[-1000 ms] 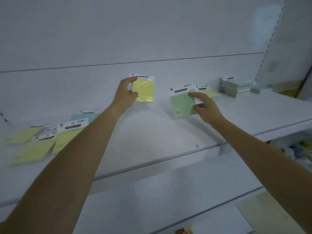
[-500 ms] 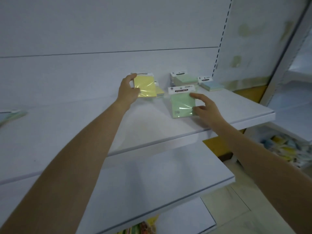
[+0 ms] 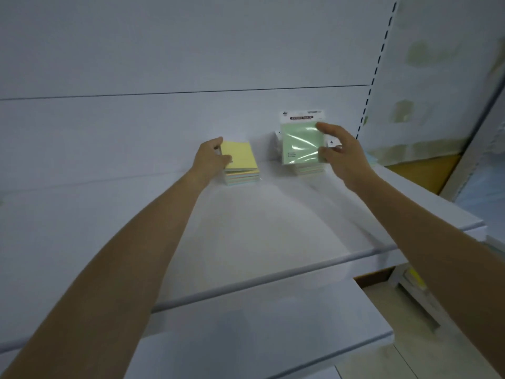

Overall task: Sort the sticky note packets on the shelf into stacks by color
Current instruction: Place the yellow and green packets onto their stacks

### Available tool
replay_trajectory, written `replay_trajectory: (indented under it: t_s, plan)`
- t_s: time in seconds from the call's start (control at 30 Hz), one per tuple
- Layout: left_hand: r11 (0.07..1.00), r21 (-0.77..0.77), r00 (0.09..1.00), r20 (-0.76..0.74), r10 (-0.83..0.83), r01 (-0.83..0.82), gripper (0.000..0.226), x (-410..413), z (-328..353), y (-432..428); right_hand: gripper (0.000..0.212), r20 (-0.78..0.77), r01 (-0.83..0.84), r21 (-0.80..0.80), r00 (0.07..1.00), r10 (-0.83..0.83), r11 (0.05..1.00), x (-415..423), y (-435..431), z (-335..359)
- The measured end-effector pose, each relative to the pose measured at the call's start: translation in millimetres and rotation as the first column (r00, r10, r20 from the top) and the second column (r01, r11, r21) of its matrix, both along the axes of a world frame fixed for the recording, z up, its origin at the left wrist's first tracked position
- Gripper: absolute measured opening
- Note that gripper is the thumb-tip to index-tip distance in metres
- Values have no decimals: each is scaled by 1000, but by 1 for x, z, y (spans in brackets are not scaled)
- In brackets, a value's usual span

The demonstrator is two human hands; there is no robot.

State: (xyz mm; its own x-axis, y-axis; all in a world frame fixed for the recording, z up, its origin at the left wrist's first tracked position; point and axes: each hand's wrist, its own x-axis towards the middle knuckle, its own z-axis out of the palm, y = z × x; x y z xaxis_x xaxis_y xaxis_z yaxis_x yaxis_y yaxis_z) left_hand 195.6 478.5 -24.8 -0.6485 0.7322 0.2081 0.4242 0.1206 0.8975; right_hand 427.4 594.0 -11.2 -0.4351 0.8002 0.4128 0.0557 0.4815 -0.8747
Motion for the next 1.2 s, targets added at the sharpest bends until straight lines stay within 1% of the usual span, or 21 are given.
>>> replay_trajectory:
  t_s: [0.07, 0.17, 0.23, 0.27, 0.33, 0.4, 0.43, 0.5, 0.57, 0.6, 0.63, 0.7, 0.73, 0.83, 0.9, 0.97, 1.0, 1.07, 1.1, 1.13, 1.2]
  plan:
    - [998, -59, 1000, -2, 8, -8, 58, -2, -3, 3, 53, -17, -9, -15, 1000, 9, 1000, -3, 14, 8]
    - [988, -145, 998, -45, 38, -44, 57, -8, -10, 9, 53, -46, -32, -35, 998, 31, 999, -7, 35, 18]
    - [981, -189, 999, -30, 35, -40, 53, -7, -14, 9, 53, -68, -26, -34, 997, 24, 999, -12, 47, 25]
    - [979, -201, 999, -11, 35, -37, 51, -4, -15, 8, 52, -76, -28, -40, 997, 25, 999, -14, 53, 28]
    - [982, -176, 998, 3, 66, -65, 43, 1, -20, 6, 51, -75, -40, -68, 997, 35, 997, -19, 66, 31]
    - [980, -132, 987, -69, 144, -152, 32, 3, -24, 2, 51, -44, -45, -93, 998, 41, 995, -25, 78, 30]
    - [967, -129, 970, -136, 201, -219, 30, 4, -27, -1, 52, -13, -49, -100, 999, 48, 994, -27, 83, 29]
    - [924, -187, 914, -303, 269, -333, 32, 1, -32, -10, 51, 41, -59, -114, 997, 64, 992, -32, 87, 28]
    - [866, -308, 871, -427, 245, -394, 35, -1, -38, -19, 50, 91, -82, -120, 991, 93, 989, -37, 91, 25]
    - [828, -389, 862, -465, 202, -404, 38, 0, -40, -23, 49, 127, -86, -104, 987, 99, 991, -39, 92, 25]
    - [790, -463, 858, -491, 149, -402, 42, 2, -41, -27, 47, 168, -81, -71, 981, 92, 994, -40, 92, 23]
    - [747, -547, 854, -518, 53, -378, 57, 10, -37, -32, 44, 241, -68, 6, 968, 64, 998, -42, 93, 20]
    - [740, -562, 852, -523, 29, -370, 58, 13, -36, -32, 43, 262, -61, 18, 963, 54, 998, -42, 94, 18]
    - [732, -575, 852, -523, 15, -365, 43, 19, -32, -34, 41, 271, -56, -29, 961, 62, 998, -44, 97, 17]
    - [735, -567, 842, -539, 11, -372, 42, 20, -35, -35, 39, 254, -44, -45, 966, 54, 998, -44, 97, 20]
    - [748, -548, 837, -547, 18, -375, 42, 23, -36, -36, 37, 261, -9, -7, 965, 10, 1000, -43, 97, 21]
    - [751, -543, 838, -545, 25, -375, 41, 23, -37, -36, 35, 284, 3, 12, 959, -6, 1000, -42, 97, 20]
    - [751, -540, 838, -545, 31, -379, 41, 23, -38, -36, 24, 374, 9, 26, 927, -18, 1000, -42, 96, 15]
    - [747, -542, 833, -552, 28, -384, 42, 23, -38, -36, 24, 412, 11, 38, 911, -25, 999, -41, 94, 11]
    - [744, -545, 829, -559, 21, -387, 42, 22, -39, -36, 27, 432, 16, 52, 901, -37, 999, -41, 92, 8]
    - [741, -551, 825, -565, 7, -383, 43, 21, -41, -36, 22, 435, 38, 76, 898, -67, 996, -42, 92, 4]
